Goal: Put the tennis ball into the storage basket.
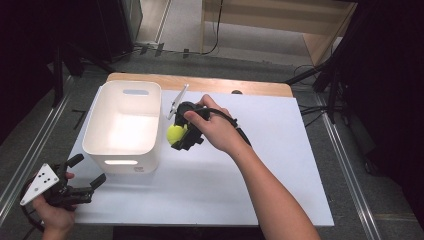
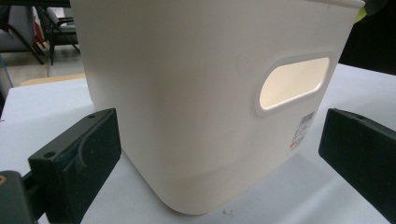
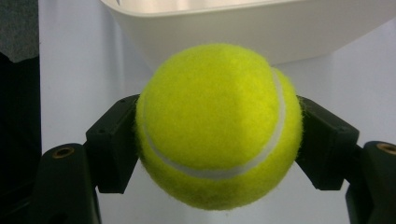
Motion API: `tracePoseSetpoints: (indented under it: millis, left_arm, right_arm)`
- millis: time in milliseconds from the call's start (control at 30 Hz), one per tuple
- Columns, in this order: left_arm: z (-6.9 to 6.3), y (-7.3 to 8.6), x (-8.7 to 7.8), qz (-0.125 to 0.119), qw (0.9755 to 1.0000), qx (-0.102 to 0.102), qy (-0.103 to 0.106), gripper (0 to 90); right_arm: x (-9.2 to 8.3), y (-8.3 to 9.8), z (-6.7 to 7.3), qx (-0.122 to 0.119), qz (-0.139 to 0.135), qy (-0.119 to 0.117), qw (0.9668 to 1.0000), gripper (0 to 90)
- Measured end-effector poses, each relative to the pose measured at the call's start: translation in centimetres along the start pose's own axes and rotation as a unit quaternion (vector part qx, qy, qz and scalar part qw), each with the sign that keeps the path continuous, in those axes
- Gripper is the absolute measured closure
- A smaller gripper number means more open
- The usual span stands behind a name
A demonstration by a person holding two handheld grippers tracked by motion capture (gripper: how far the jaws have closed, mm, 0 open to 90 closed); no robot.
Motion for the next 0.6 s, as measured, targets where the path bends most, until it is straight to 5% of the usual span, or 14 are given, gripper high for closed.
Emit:
tracePoseSetpoints:
  millis: [600]
  left_arm:
    - [0.0, 0.0, 0.0, 0.0, 1.0, 0.0, 0.001, 0.0]
  right_arm:
    - [-0.6, -2.4, 0.6, -0.012, -0.012, -0.002, 0.9999, 23.3]
Point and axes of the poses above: each handheld gripper's, and its own axes: x roughly forward along the jaws, y roughly out of its underside, z roughly to its left, the point moved 3 cm from there along x, roughly forward along the jaws, and after that the axes turned 13 degrees about x, right-handed, at the moved point
